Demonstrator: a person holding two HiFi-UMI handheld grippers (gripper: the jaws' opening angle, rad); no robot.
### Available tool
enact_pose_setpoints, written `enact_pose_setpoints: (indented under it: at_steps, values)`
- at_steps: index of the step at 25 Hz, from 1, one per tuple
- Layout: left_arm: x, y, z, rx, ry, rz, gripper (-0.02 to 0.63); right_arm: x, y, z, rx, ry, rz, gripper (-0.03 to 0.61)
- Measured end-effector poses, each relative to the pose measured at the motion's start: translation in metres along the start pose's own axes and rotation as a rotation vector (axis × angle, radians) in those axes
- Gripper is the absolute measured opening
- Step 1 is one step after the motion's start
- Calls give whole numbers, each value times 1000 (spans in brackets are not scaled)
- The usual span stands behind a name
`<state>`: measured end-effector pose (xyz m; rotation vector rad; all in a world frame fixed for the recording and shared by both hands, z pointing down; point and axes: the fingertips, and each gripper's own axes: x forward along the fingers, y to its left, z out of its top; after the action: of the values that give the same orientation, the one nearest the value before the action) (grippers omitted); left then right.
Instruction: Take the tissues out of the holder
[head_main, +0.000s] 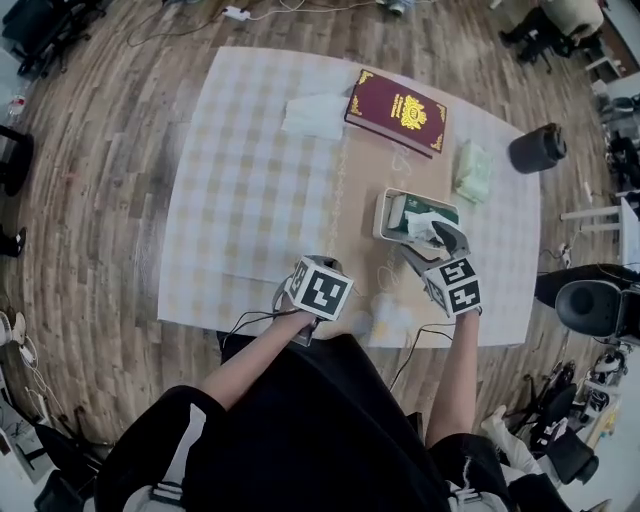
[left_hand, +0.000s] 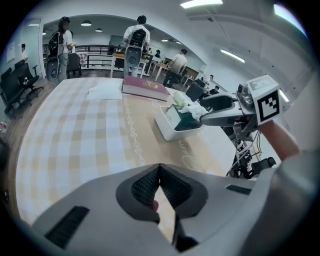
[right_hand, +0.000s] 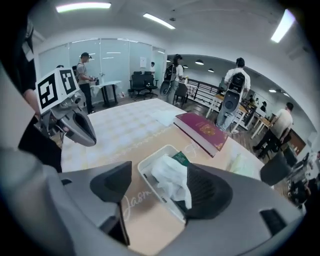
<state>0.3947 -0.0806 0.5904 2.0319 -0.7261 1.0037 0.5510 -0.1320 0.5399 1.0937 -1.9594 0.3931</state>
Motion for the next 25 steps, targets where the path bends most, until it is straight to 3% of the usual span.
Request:
enact_pose_setpoints:
  at_steps: [12, 20, 25]
  values:
    - [14, 12, 6, -71, 13, 43, 8, 54, -37, -41, -402, 310, 62, 382]
    - [13, 25, 1, -124, 17, 60, 9, 80, -44, -57, -531, 424, 67, 379]
    - [15, 30, -1, -132, 14, 62, 8, 88, -43, -61, -543, 459, 101, 367]
